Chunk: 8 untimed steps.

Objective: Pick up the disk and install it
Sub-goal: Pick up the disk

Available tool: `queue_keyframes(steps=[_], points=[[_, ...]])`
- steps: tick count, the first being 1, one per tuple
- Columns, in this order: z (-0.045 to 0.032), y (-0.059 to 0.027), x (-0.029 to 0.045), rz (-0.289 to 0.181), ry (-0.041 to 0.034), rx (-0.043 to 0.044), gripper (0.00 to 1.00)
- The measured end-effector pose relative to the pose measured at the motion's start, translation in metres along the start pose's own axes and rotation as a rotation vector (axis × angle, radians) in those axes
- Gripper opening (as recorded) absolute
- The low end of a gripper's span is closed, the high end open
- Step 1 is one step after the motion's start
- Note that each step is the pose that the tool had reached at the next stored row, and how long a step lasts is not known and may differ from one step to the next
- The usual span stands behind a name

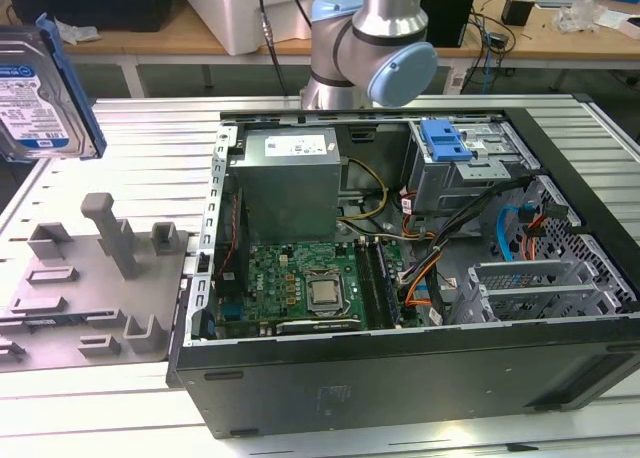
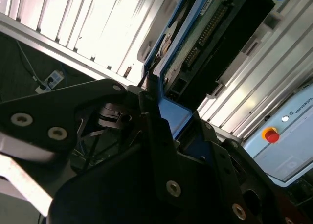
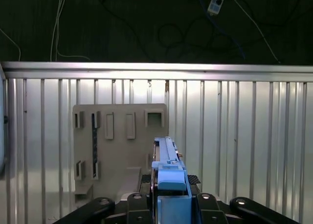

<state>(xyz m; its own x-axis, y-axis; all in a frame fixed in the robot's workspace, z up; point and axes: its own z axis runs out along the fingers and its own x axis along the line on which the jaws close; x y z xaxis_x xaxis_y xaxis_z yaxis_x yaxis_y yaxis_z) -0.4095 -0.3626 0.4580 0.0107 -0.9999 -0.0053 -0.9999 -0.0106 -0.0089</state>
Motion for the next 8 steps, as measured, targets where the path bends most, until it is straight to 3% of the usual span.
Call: queue_keyframes(steps=[8], points=[[-0.0114,-0.0186,0.0118,0.000,-0.0007,0.0000,0.37]])
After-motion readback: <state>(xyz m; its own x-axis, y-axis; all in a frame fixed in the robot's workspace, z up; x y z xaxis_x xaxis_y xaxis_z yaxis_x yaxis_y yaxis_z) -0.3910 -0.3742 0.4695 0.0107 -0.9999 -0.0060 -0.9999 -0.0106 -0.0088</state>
